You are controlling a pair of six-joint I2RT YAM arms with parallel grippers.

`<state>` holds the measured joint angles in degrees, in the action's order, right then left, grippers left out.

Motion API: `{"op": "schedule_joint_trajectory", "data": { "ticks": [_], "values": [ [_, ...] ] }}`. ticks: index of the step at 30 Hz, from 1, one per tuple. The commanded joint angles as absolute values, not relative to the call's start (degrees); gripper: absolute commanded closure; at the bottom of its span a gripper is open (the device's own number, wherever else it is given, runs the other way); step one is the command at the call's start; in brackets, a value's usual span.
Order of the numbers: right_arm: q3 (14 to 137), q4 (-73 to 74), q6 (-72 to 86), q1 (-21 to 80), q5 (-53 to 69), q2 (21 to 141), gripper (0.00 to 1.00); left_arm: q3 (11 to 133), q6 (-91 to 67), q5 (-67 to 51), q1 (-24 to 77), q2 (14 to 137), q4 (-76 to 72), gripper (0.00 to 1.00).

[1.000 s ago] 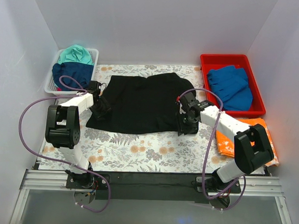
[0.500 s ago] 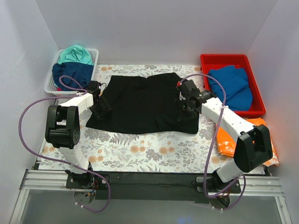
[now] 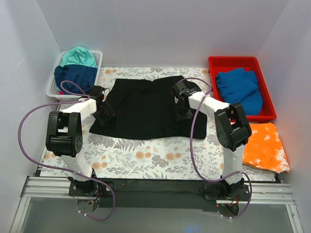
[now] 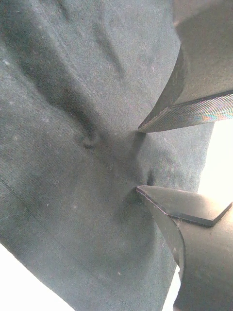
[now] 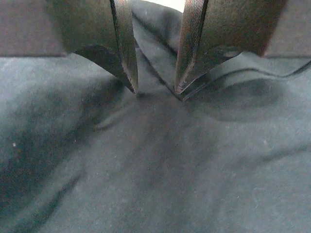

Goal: Fold and stack the t-shirts
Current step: Flatten the tshirt out

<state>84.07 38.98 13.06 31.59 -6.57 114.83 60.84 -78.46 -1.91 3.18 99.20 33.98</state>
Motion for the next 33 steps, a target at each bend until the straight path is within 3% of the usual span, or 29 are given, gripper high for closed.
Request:
{"op": "schedule_joint_trajectory", "data": {
  "ticks": [1,19,33],
  "values": [
    [83.42,37.97,12.22,32.08,-5.28,110.84,0.58,59.15,-79.10,-0.70,3.43,97.47,35.77,0.53],
    [50.38,43.23,20.48,40.25,2.99,83.68,0.58,59.59,-81.21,-0.97,3.43,100.19,35.77,0.53],
    [56.34,49.13,22.32,40.34,-3.78,74.97,0.58,60.21,-80.68,-1.41,3.34,100.64,35.60,0.53]
  ]
}}
